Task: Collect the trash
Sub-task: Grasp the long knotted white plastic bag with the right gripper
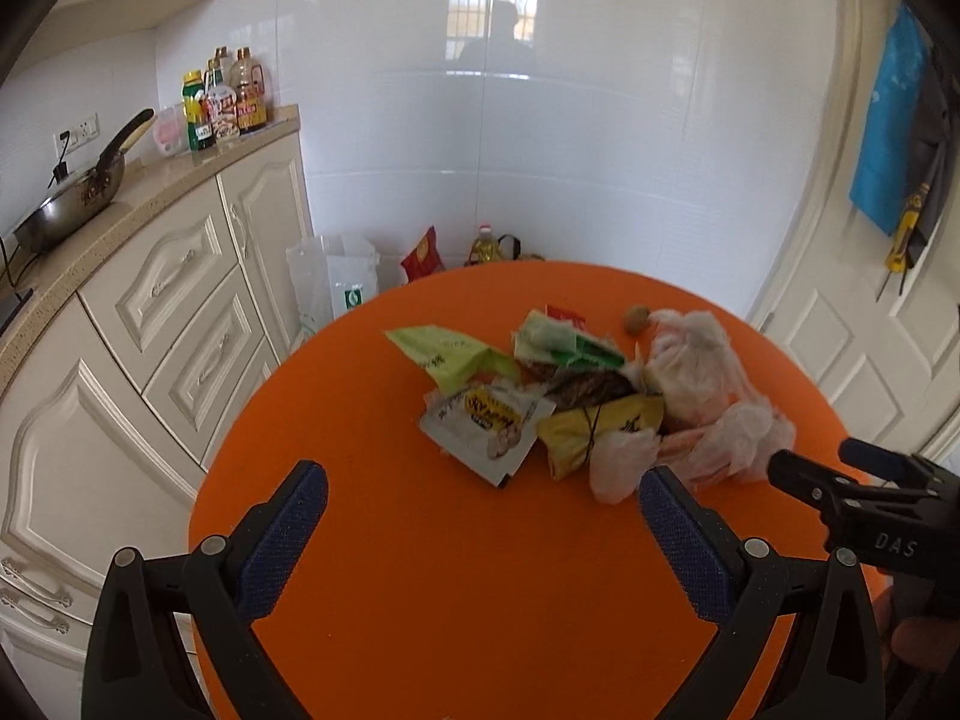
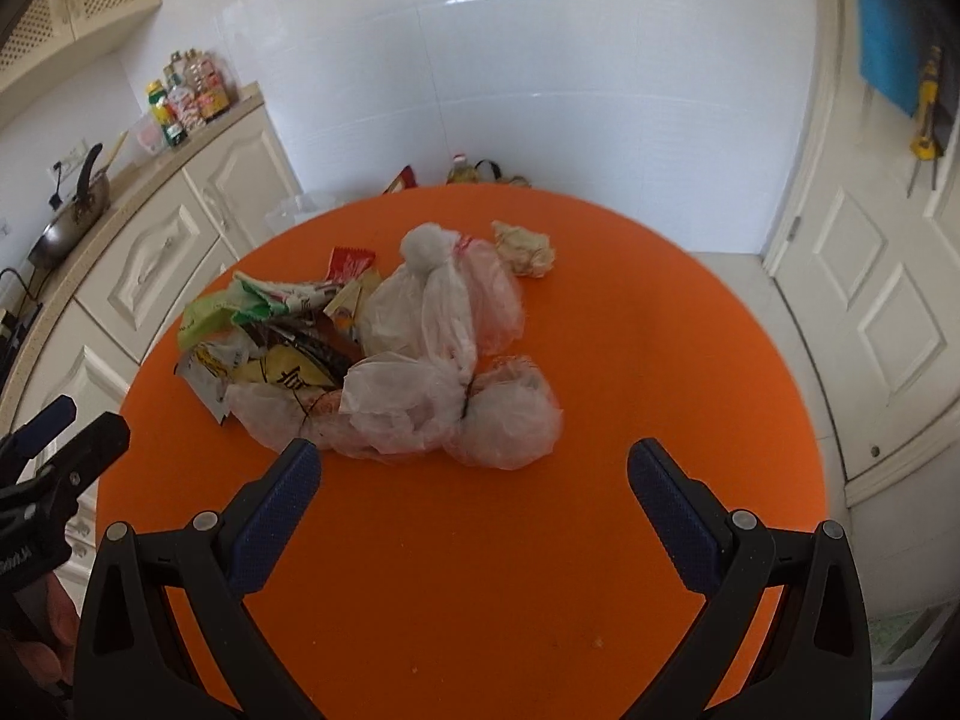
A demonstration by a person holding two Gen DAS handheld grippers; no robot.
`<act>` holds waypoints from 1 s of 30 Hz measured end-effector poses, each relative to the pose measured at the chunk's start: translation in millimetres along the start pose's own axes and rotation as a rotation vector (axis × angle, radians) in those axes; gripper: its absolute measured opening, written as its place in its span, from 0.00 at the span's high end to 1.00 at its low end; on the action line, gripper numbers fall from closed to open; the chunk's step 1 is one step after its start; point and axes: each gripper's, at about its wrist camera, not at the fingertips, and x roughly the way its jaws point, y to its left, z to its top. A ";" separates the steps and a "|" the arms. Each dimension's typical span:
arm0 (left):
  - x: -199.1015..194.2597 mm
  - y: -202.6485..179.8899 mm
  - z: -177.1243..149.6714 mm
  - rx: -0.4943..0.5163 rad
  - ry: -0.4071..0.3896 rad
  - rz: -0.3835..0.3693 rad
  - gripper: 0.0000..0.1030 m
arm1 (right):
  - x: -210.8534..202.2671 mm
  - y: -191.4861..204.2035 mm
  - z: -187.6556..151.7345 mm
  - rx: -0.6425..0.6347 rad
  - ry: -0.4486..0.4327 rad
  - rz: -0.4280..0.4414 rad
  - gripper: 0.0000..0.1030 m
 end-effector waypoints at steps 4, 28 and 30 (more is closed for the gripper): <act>21.6 5.8 8.0 -0.010 0.024 0.011 0.01 | 29.6 1.2 6.5 -0.079 0.038 0.029 0.00; 26.2 6.2 -40.2 0.010 0.055 0.074 0.01 | 57.3 31.3 -5.9 -0.576 0.244 0.460 0.31; 20.6 4.5 -48.8 0.011 0.056 0.083 0.01 | 55.0 37.6 -11.6 -0.603 0.247 0.469 0.34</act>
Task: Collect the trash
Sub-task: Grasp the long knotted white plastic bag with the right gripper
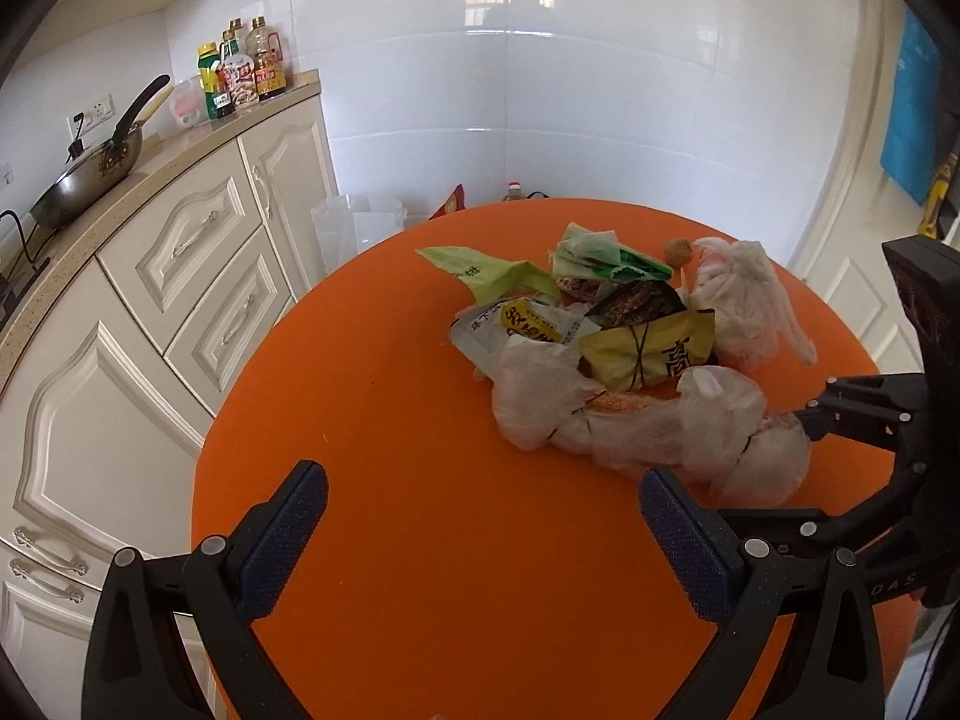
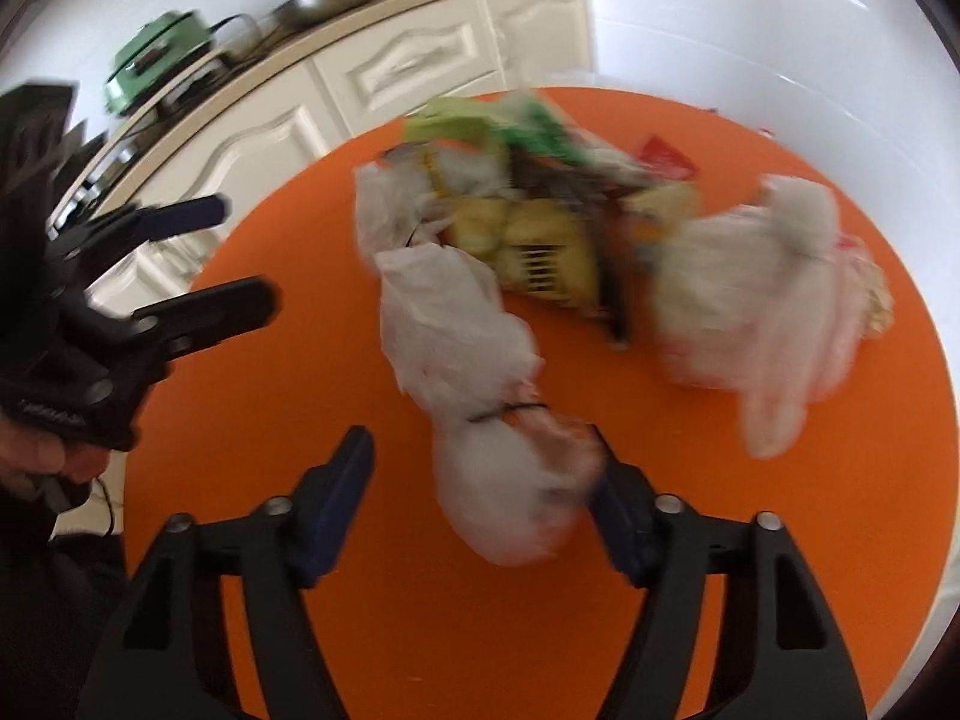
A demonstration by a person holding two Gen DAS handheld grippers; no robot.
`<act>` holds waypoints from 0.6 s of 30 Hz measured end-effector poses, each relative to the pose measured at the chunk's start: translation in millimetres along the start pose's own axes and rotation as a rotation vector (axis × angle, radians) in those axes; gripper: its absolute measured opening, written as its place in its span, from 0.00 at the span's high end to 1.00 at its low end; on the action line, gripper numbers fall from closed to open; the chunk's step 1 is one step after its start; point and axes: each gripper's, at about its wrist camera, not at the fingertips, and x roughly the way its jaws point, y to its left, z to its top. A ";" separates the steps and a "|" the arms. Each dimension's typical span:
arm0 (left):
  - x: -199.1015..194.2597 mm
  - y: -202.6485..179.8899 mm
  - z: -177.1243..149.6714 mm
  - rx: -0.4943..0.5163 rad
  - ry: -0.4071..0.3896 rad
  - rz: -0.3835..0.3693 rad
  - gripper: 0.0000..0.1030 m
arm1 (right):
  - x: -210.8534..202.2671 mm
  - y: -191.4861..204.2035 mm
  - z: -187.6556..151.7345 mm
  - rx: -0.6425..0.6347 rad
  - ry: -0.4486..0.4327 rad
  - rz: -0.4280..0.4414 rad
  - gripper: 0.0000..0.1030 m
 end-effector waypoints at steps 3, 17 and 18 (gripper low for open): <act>-8.9 -4.6 -16.1 -0.001 0.003 0.016 0.01 | 4.9 0.1 8.4 0.022 -0.016 -0.027 0.33; -22.5 15.4 -43.8 -0.073 0.020 0.078 0.01 | 30.6 22.4 39.2 -0.087 0.064 -0.007 0.24; -22.4 15.4 -44.8 -0.074 0.022 0.080 0.01 | 30.8 28.7 36.9 -0.111 0.083 0.018 0.25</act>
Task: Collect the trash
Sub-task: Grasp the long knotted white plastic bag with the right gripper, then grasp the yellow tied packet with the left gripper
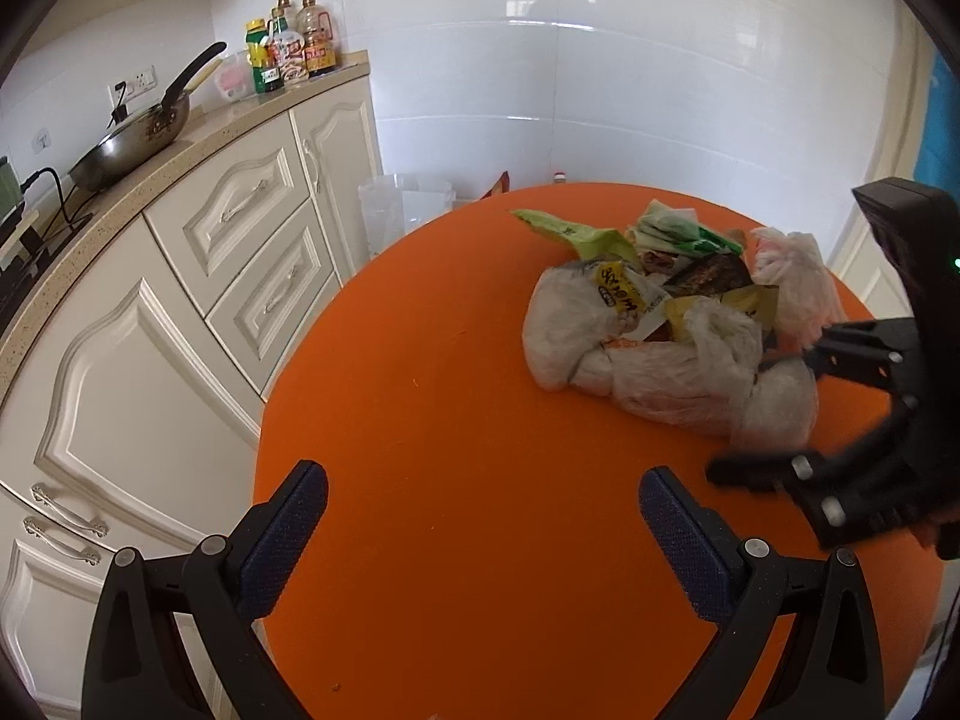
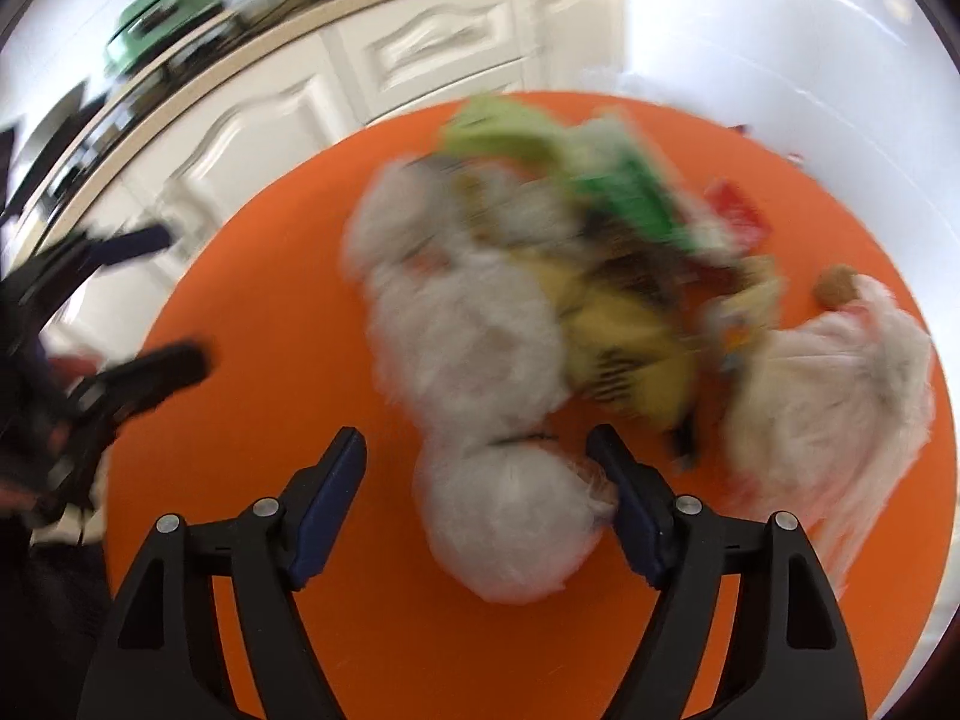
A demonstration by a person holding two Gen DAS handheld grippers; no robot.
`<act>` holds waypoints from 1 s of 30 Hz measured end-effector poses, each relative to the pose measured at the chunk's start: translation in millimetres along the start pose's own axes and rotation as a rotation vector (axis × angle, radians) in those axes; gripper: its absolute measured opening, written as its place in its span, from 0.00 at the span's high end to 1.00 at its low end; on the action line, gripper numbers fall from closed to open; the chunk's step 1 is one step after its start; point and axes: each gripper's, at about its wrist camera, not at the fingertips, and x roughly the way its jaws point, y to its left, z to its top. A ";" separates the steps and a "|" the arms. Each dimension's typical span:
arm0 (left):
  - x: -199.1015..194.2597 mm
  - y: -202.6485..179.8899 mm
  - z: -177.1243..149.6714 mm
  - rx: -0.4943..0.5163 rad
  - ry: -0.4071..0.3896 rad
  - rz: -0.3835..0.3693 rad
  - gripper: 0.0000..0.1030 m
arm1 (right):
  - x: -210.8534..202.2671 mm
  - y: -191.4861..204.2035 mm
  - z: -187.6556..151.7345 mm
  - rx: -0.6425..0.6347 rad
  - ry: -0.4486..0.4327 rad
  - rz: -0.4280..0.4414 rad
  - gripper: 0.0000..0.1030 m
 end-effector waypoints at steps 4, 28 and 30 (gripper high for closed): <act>2.1 0.6 -3.4 0.004 0.004 -0.002 0.01 | -3.6 18.6 -5.5 -0.032 -0.020 0.013 0.27; 3.5 -37.3 2.1 0.059 -0.007 -0.064 0.01 | -67.6 19.6 -110.7 0.391 -0.257 -0.143 0.70; 5.7 -48.9 8.5 0.079 -0.019 -0.086 0.01 | -82.5 11.1 -126.3 0.459 -0.300 -0.150 0.70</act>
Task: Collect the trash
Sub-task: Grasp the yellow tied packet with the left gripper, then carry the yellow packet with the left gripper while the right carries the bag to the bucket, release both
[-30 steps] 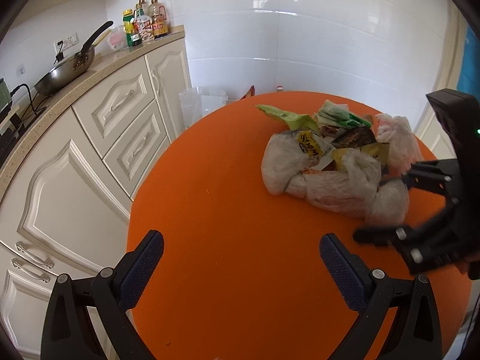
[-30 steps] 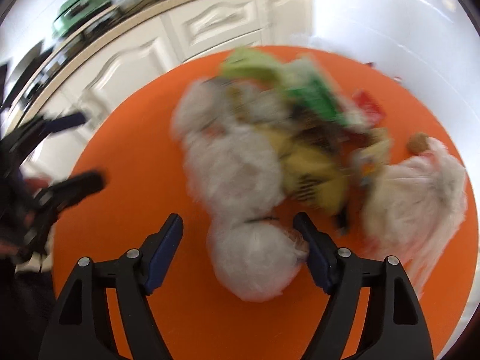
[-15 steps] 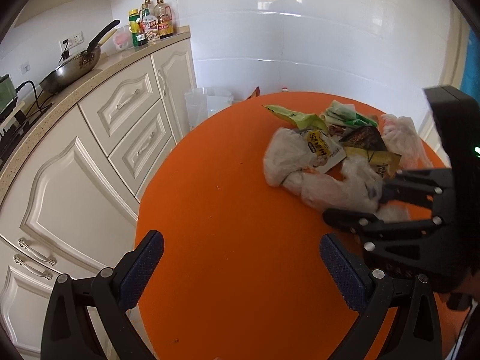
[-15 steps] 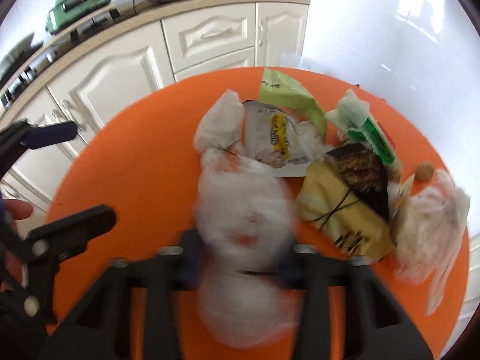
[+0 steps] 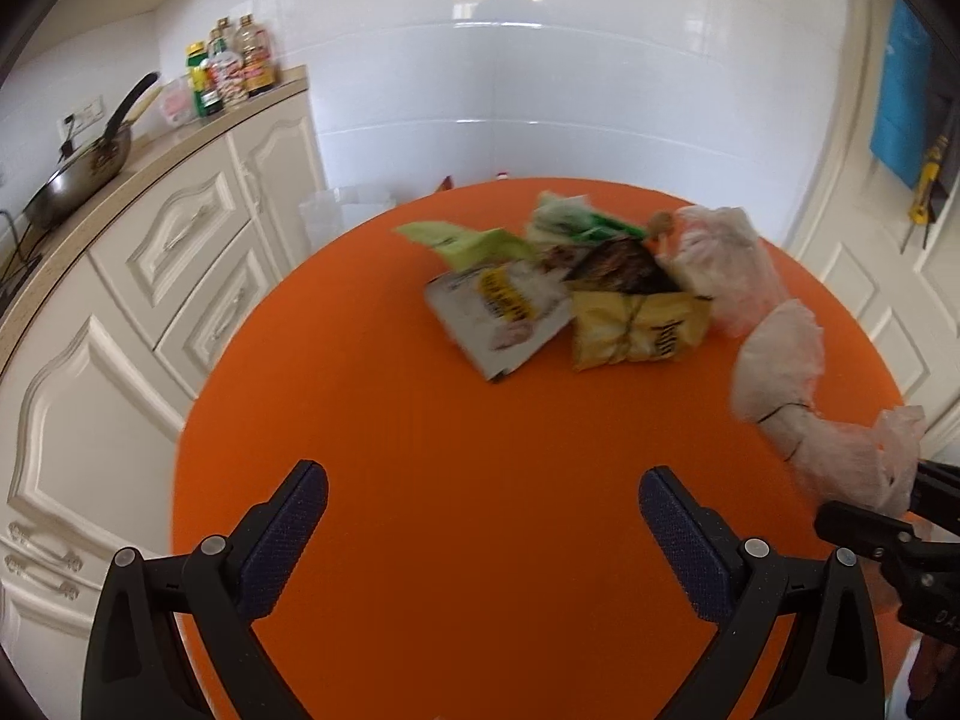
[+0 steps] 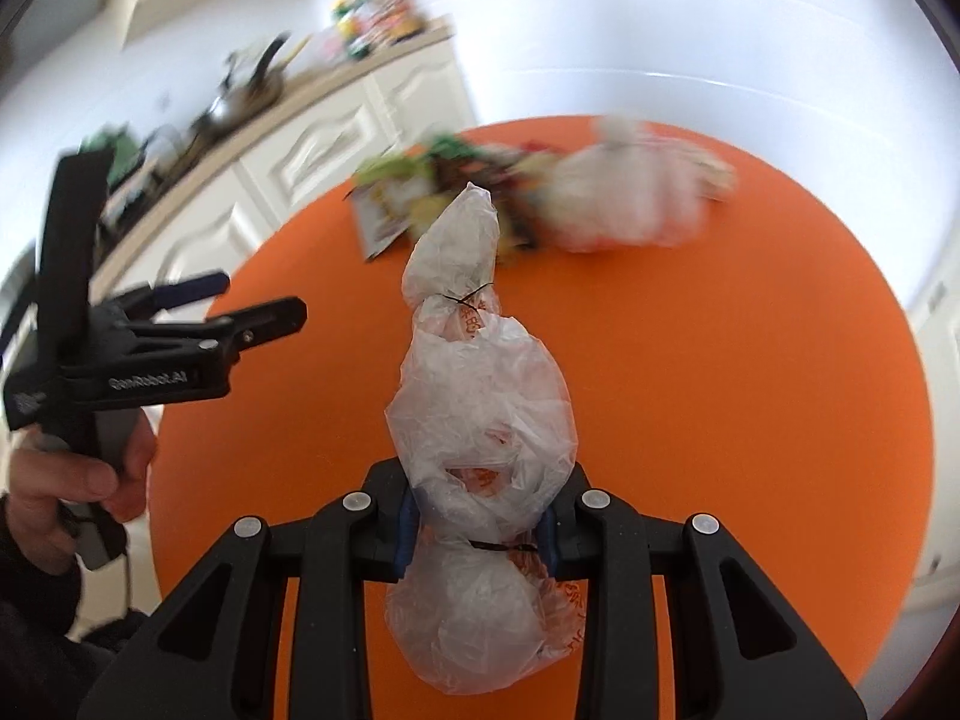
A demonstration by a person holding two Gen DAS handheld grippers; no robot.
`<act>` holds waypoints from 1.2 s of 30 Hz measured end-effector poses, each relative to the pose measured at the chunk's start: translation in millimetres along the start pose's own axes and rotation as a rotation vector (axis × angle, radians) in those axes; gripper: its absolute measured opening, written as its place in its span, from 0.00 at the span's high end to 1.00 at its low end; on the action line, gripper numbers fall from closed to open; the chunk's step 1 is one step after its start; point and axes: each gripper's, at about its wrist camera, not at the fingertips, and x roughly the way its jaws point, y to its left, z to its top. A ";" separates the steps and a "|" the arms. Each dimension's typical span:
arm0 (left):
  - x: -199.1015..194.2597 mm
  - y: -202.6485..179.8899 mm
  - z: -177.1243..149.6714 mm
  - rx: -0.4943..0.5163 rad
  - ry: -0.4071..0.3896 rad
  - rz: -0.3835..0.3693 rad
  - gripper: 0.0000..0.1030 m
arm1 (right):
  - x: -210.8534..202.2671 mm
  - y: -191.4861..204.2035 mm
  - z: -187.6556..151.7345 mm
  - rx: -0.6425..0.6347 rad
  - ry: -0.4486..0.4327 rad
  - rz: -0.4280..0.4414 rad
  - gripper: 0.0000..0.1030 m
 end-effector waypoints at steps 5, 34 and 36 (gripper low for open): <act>26.1 -24.8 22.8 0.036 0.007 -0.059 0.01 | -17.1 -27.0 -4.4 0.109 -0.049 -0.036 0.70; 55.2 12.5 20.4 -0.006 0.043 -0.222 0.38 | -37.7 -50.4 -18.8 0.176 -0.098 -0.025 0.70; 41.4 9.7 16.7 0.006 0.029 -0.226 0.38 | -43.8 -50.6 -21.7 0.184 -0.113 -0.025 0.70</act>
